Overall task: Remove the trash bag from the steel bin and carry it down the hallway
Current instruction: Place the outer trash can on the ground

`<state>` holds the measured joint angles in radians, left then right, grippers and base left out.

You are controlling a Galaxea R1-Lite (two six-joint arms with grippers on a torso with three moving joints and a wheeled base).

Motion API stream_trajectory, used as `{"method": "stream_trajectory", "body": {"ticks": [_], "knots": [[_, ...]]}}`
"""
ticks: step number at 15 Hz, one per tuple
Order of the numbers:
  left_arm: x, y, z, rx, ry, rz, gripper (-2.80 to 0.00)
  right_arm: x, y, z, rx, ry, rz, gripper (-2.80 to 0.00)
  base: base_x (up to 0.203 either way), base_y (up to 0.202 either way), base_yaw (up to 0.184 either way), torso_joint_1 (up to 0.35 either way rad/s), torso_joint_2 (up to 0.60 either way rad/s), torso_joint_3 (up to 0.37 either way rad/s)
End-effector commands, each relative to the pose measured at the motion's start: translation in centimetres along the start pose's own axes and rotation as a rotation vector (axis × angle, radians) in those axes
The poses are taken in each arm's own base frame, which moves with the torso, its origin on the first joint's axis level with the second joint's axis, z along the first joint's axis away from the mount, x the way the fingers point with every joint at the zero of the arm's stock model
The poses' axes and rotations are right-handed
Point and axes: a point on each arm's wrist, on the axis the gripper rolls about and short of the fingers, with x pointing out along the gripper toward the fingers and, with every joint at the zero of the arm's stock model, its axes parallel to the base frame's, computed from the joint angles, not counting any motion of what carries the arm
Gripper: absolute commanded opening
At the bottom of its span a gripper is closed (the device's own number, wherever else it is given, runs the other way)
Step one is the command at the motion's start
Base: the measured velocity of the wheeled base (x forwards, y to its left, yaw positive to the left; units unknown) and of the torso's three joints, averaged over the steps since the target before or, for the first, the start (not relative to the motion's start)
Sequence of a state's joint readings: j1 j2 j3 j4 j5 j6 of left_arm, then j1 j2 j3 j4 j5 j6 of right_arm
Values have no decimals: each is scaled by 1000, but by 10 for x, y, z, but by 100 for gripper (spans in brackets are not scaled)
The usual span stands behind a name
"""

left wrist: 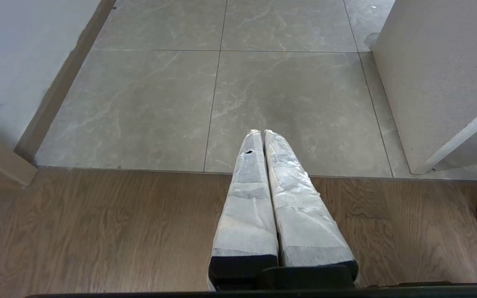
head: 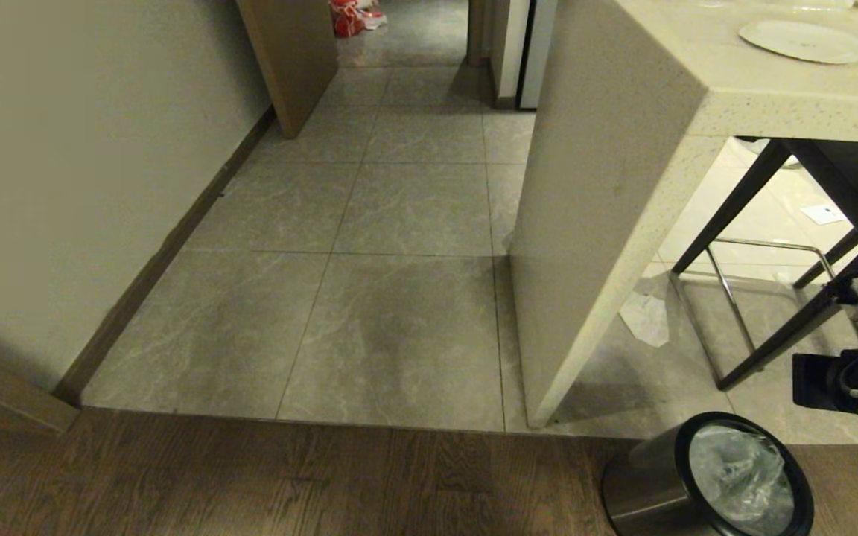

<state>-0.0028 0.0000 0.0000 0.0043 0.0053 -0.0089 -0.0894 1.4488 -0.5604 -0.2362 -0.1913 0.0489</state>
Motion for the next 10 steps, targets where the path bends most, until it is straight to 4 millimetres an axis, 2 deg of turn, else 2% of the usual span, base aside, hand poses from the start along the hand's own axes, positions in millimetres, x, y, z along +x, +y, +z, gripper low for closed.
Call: {"method": "stream_trajectory", "body": {"ticks": [1,4,6,10], "knots": [[0,0,0,0,2,1,-280,-12,-2,4,9,-48,2,-280,0,0,0,0,0,0],[0,0,0,-2,0,1,-280,-13,-2,1,8,-35,5,-280,0,0,0,0,0,0],[0,0,0,-2,0,1,-280,-32,-6,-6,10,-27,14,-280,0,0,0,0,0,0],[0,0,0,-2,0,1,-280,-34,-6,-9,9,-12,17,-280,0,0,0,0,0,0]]}}
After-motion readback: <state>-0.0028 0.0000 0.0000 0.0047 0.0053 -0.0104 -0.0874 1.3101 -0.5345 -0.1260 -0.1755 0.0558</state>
